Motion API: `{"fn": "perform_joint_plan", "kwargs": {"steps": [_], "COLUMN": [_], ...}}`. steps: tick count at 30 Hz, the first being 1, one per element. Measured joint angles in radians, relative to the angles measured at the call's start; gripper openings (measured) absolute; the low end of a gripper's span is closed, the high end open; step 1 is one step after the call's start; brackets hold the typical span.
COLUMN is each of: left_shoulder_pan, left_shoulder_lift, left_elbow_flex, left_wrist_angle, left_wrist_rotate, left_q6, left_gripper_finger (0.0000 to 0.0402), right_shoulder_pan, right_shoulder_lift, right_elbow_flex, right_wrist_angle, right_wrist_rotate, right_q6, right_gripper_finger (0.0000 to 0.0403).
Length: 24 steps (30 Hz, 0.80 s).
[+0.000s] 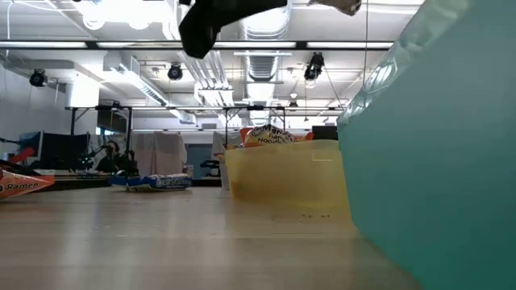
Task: Sort Maruchan noodles
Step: Put the blue noodle pack into the green bin
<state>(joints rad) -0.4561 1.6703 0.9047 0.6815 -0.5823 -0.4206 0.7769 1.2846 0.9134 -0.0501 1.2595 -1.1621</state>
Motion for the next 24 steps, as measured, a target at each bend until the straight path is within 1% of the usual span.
{"fn": "perform_joint_plan", "kwargs": {"steps": [8, 14, 18, 24], "left_shoulder_pan": [0.012, 0.032, 0.035, 0.034], "left_shoulder_lift": [0.000, 0.006, 0.014, 0.014], "left_elbow_flex": [0.000, 0.000, 0.000, 0.000], "left_wrist_angle": [0.111, 0.108, 0.119, 0.112], "left_wrist_rotate": [0.050, 0.051, 0.051, 0.047], "left_q6": [0.071, 0.061, 0.019, 0.033], "left_gripper_finger": [0.0153, 0.0153, 0.0153, 0.0153], "right_shoulder_pan": [0.001, -0.001, -0.019, -0.040], "right_shoulder_lift": [0.000, 0.000, -0.002, -0.014], "right_elbow_flex": [-0.001, -0.001, -0.002, -0.002], "right_wrist_angle": [-0.117, -0.130, -0.135, -0.134], "right_wrist_rotate": [-0.002, -0.007, -0.011, -0.010], "right_q6": [0.000, -0.033, -0.041, -0.037], "right_gripper_finger": [0.0112, 0.0112, 0.0112, 0.0112]}}
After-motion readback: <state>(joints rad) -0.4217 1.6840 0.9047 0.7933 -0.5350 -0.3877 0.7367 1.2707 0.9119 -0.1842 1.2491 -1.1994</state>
